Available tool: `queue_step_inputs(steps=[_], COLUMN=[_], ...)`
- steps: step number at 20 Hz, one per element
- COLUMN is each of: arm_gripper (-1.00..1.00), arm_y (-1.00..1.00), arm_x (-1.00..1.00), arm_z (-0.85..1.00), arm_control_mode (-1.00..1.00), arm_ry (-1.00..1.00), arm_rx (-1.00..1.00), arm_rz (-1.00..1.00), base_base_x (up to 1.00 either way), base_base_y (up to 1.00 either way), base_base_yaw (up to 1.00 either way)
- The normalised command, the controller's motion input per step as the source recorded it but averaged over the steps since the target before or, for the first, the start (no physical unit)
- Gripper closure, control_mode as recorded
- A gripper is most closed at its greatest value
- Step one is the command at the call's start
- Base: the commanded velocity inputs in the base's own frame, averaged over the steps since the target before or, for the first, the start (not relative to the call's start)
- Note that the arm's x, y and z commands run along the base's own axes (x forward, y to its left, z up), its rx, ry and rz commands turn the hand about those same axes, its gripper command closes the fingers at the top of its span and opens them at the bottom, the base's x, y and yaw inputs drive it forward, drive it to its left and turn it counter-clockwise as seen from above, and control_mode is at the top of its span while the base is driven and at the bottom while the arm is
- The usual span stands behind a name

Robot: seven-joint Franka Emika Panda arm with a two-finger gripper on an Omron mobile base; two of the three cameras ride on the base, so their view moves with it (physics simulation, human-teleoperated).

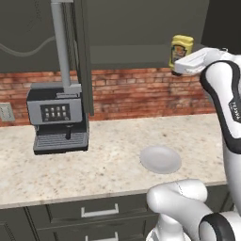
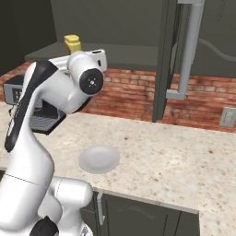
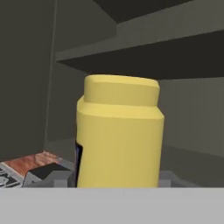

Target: Move the hot dog bun to the plate on the dining table and place the condiment next to that plate. Then navigate to the fridge and take the sausage and place it on the plate as well.

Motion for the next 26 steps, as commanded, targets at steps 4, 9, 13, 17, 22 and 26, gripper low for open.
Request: queue_step_inputs(steps=[4,9,13,17,22,26], arm_gripper=[1.0,1.0,1.0,1.0,1.0,1.0], arm_y=[0.31,0.1,0.0,0.0,0.0,0.0], arm_x=[-0.85,-0.37,0.0,0.0,0.0,0.0], arm_z=[0.0,0.0,0.0,0.0,0.0,0.0], arm_control_mode=[-1.0,1.0,1.0,1.0,1.0,1.0], arm_ry=[0.0,0.0,0.0,0.0,0.0,0.0], arm_rx=[0.0,0.0,0.0,0.0,0.0,0.0], arm_rz=[0.02,0.01,0.0,0.0,0.0,0.0], base_base_x=[0.0,-0.58,-1.0,-1.0,-0.73,-0.58], base_base_y=[0.0,0.19,0.39,0.51,0.65,0.66], base_base_yaw=[0.0,0.04,0.12,0.29,0.51,0.56])
